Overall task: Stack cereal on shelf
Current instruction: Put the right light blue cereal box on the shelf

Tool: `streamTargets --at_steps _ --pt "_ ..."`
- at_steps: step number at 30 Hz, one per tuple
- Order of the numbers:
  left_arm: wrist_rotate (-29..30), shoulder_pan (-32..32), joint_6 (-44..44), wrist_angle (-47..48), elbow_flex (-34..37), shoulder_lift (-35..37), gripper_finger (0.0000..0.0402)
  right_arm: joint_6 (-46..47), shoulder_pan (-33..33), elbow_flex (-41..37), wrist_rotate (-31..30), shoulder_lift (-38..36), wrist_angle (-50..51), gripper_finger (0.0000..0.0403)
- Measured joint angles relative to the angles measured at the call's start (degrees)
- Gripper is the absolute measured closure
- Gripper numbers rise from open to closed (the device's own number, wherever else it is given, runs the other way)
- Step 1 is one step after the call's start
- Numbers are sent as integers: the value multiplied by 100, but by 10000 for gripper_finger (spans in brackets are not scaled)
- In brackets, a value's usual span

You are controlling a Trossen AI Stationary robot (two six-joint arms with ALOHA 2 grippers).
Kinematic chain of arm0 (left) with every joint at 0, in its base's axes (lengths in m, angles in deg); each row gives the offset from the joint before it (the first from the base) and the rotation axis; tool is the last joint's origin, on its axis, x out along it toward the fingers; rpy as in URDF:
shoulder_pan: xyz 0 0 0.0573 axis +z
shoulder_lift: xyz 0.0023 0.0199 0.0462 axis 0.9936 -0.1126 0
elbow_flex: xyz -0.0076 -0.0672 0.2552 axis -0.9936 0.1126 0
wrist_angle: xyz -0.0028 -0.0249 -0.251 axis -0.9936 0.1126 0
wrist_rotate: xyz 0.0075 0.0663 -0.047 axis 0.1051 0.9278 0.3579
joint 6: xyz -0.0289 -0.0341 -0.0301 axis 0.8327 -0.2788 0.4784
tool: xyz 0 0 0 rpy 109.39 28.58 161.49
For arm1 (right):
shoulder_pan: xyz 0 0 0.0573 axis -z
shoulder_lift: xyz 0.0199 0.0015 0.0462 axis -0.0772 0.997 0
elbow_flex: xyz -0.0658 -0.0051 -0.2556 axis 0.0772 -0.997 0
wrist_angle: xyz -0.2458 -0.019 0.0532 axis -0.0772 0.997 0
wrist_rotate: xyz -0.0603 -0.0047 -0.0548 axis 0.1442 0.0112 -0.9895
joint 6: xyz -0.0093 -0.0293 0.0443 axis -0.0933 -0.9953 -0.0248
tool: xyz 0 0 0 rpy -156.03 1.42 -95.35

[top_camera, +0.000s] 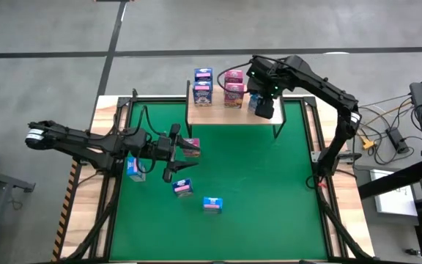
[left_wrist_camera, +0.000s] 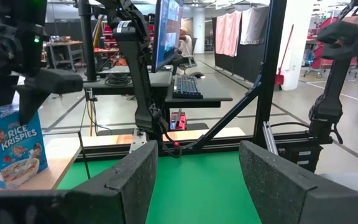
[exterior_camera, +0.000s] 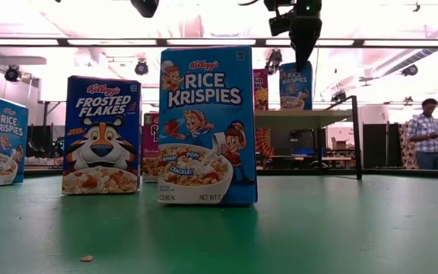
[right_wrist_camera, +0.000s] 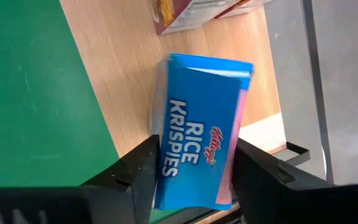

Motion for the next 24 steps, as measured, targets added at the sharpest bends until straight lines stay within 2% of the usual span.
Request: streamTargets --at_steps 6,11,18,24 --pt "0 0 -1 -2 2 0 192 14 -2 0 -467 33 -20 187" --pt "0 0 -1 -6 2 0 192 87 -1 115 -532 -32 0 167" --pt "0 0 -1 -9 2 0 192 749 -187 619 -547 -146 154 170" --pt "0 0 6 -9 2 0 192 1524 -644 768 -535 -409 159 183"
